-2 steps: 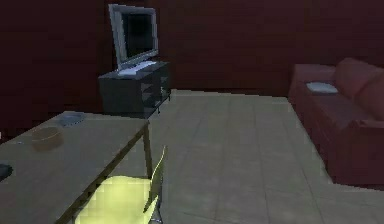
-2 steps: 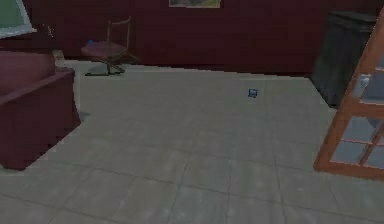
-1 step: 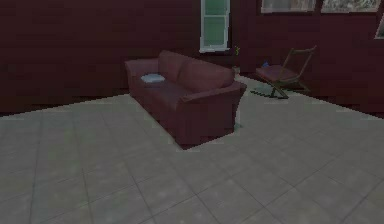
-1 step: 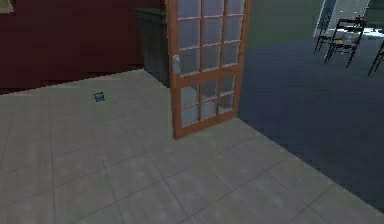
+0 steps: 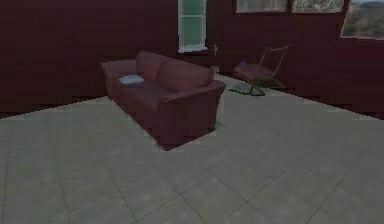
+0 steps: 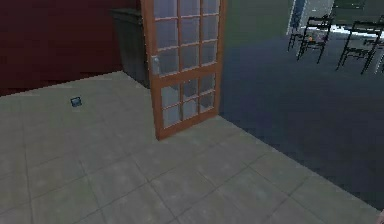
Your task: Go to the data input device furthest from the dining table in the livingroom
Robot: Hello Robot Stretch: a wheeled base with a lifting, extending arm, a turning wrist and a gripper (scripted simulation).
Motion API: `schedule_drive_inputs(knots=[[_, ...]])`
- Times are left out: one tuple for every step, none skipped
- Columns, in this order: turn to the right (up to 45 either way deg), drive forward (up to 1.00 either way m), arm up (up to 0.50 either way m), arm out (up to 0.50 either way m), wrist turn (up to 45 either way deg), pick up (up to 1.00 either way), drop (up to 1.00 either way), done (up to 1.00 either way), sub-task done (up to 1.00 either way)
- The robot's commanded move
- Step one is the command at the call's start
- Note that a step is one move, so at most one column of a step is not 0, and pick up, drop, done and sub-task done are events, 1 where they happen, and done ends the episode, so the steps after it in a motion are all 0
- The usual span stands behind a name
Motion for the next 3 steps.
schedule_drive_inputs(knots=[[0.0, 0.35, 0.00, 0.00, 0.0, 0.00, 0.00, 0.00, 0.00], [-33.0, 0.00, 0.00, 0.00, 0.0, 0.00, 0.00, 0.00, 0.00], [0.0, 1.00, 0.00, 0.00, 0.0, 0.00, 0.00, 0.00, 0.00]])
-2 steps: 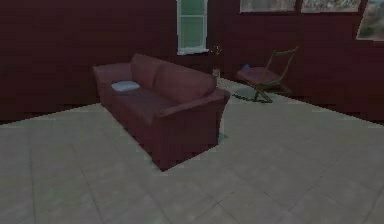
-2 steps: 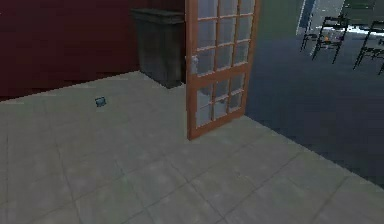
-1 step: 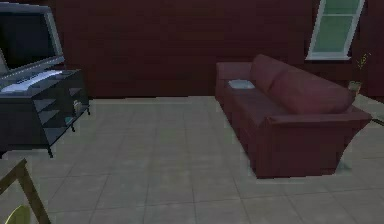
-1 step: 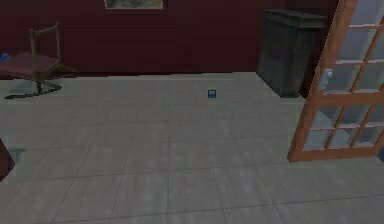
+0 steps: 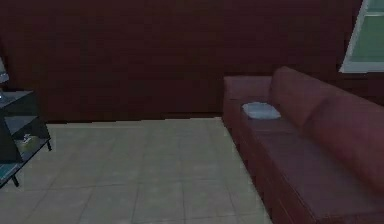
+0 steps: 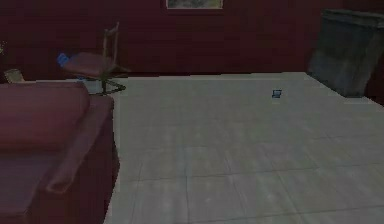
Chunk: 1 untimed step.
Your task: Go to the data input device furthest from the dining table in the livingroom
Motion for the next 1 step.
schedule_drive_inputs(knots=[[-6.0, 0.00, 0.00, 0.00, 0.0, 0.00, 0.00, 0.00, 0.00]])
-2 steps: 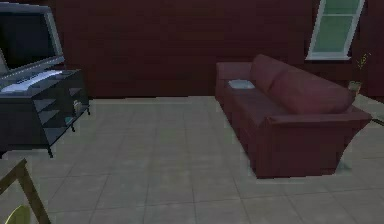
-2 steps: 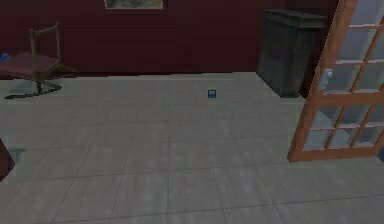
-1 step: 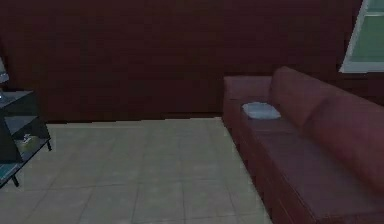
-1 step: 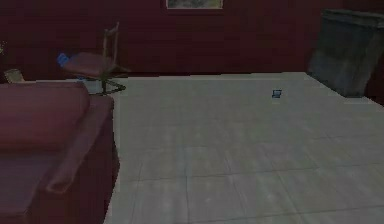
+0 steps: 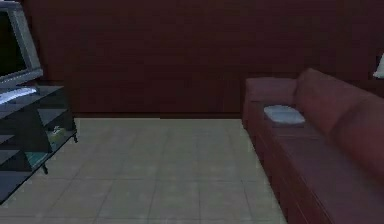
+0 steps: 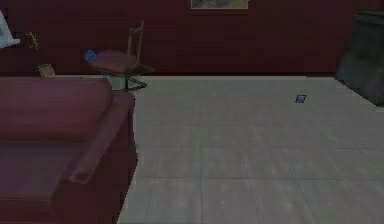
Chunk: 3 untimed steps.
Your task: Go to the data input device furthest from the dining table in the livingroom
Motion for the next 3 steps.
schedule_drive_inputs(knots=[[0.0, 0.05, 0.00, 0.00, 0.0, 0.00, 0.00, 0.00, 0.00], [-33.0, 0.00, 0.00, 0.00, 0.0, 0.00, 0.00, 0.00, 0.00], [0.0, 1.00, 0.00, 0.00, 0.0, 0.00, 0.00, 0.00, 0.00]])
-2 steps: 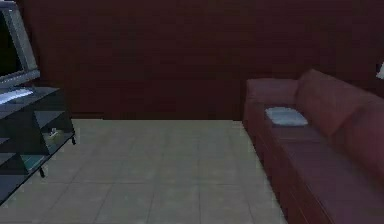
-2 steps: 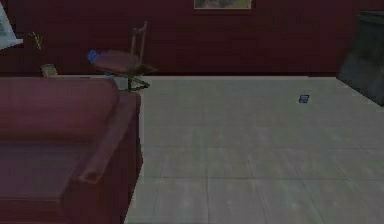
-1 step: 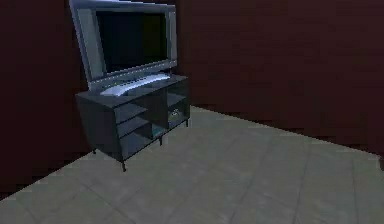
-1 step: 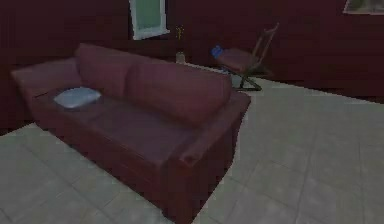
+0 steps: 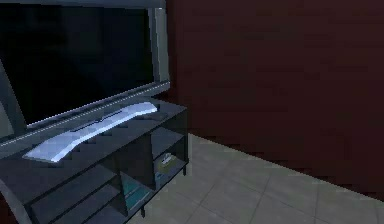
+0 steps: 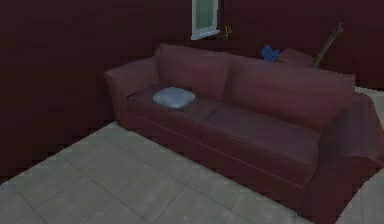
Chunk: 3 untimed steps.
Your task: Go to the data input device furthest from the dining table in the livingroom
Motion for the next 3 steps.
schedule_drive_inputs(knots=[[-6.0, 0.00, 0.00, 0.00, 0.0, 0.00, 0.00, 0.00, 0.00], [0.0, 0.50, 0.00, 0.00, 0.0, 0.00, 0.00, 0.00, 0.00], [0.0, 0.00, 0.00, 0.00, 0.0, 0.00, 0.00, 1.00, 0.00]])
